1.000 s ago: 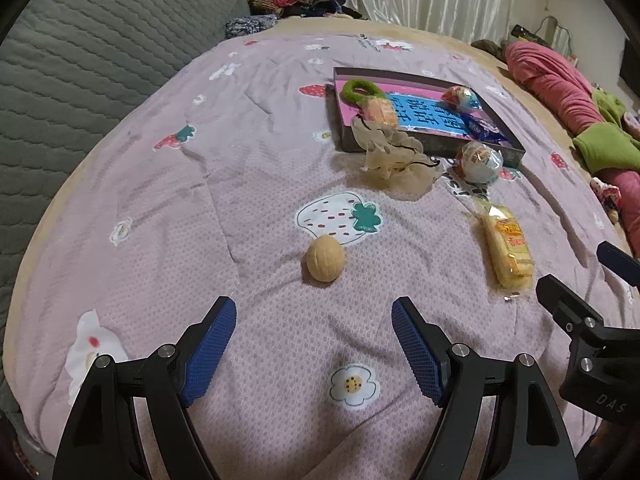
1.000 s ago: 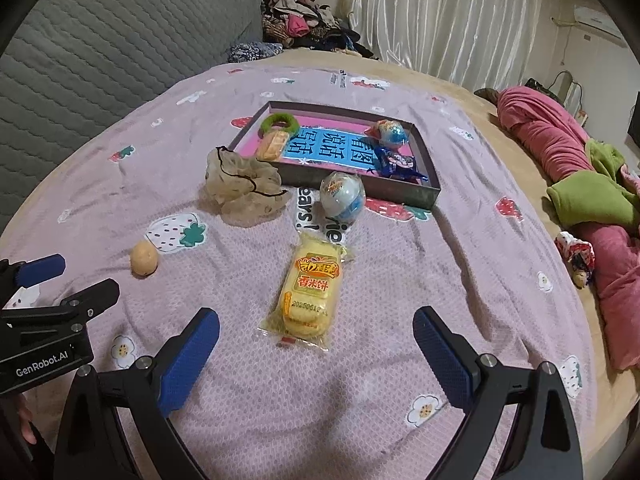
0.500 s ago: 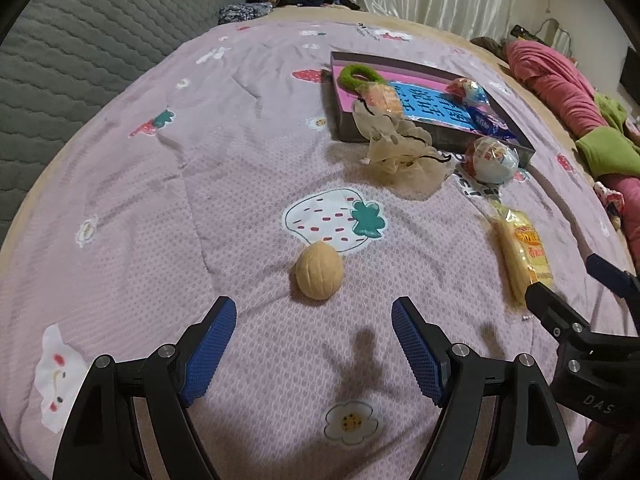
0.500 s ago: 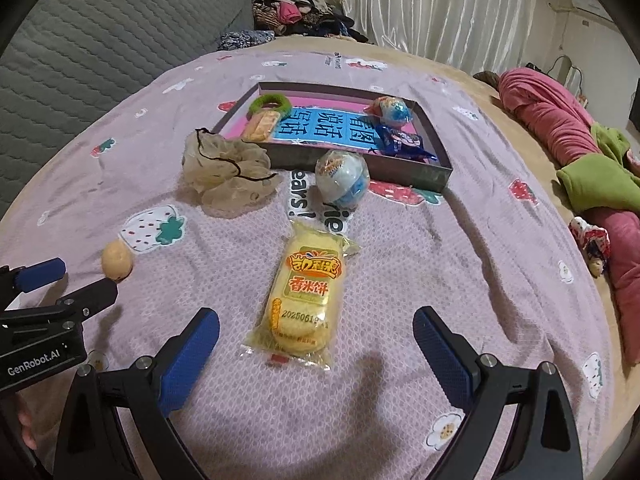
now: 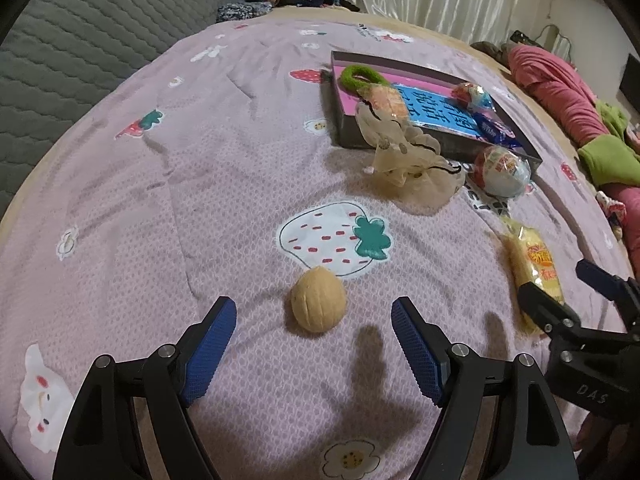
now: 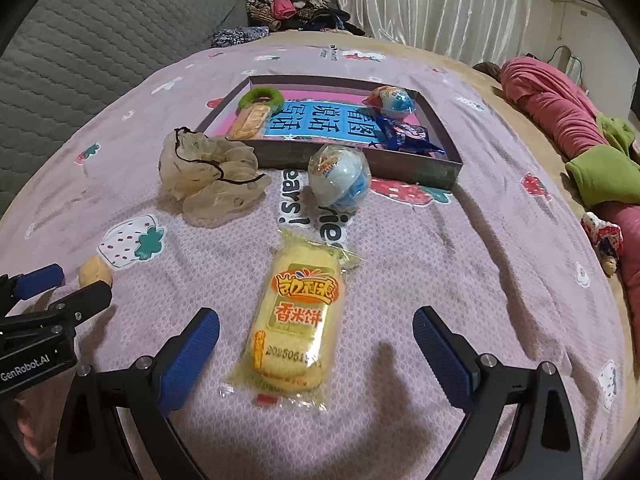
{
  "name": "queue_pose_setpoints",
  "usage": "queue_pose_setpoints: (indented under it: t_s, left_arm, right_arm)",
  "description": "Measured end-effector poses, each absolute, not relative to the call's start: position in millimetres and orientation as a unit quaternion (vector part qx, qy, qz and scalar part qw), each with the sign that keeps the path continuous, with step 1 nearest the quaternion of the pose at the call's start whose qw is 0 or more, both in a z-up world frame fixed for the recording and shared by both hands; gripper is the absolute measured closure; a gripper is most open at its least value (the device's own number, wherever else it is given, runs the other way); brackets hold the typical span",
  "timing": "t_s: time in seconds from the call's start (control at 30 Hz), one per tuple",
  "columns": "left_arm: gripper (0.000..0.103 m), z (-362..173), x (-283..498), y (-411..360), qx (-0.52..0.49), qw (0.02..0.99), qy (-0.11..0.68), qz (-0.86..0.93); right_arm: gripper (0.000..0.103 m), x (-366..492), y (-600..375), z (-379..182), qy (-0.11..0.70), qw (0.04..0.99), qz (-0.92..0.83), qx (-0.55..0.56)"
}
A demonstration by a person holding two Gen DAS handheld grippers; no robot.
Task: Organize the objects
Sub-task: 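Withdraw both grippers from the tray toward the tan ball and yellow cake packet, then grasp the tan ball with left gripper while right gripper grasps the yellow cake packet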
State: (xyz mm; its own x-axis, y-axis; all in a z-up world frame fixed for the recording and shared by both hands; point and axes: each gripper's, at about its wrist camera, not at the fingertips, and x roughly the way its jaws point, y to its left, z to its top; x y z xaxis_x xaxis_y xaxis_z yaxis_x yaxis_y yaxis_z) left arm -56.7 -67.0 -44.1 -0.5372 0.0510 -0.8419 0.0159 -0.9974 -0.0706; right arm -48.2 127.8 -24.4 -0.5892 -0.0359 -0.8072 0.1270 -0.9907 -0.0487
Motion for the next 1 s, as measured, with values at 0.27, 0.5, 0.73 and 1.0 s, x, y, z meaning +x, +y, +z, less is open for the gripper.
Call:
queue_pose_setpoints:
  t_s: [0.27,0.5,0.73,1.0]
  left_arm:
    - [0.048,-54.0,-64.2,-66.1,-0.491,0.013,-0.042,0.87]
    - [0.064,-56.2,-66.3,-65.9,-0.493,0.02,-0.047,0.868]
    - [0.073,-57.6,-67.7,-65.9,-0.493,0.023,-0.049,0.868]
    - [0.073,-57.6,-68.4,-66.2,-0.491,0.023,-0.049,0.869]
  right_arm:
    - [0.014,-53.5,121.7,-30.3,0.053,0.06,-0.891,0.447]
    - [0.027,-55.6,120.4,-33.1,0.05,0.067,-0.892,0.445]
    - [0.038,-56.0,118.1,-35.1,0.051,0.074,-0.893,0.442]
    - [0.063,-56.5,116.4,-37.8,0.055,0.086,-0.893,0.439]
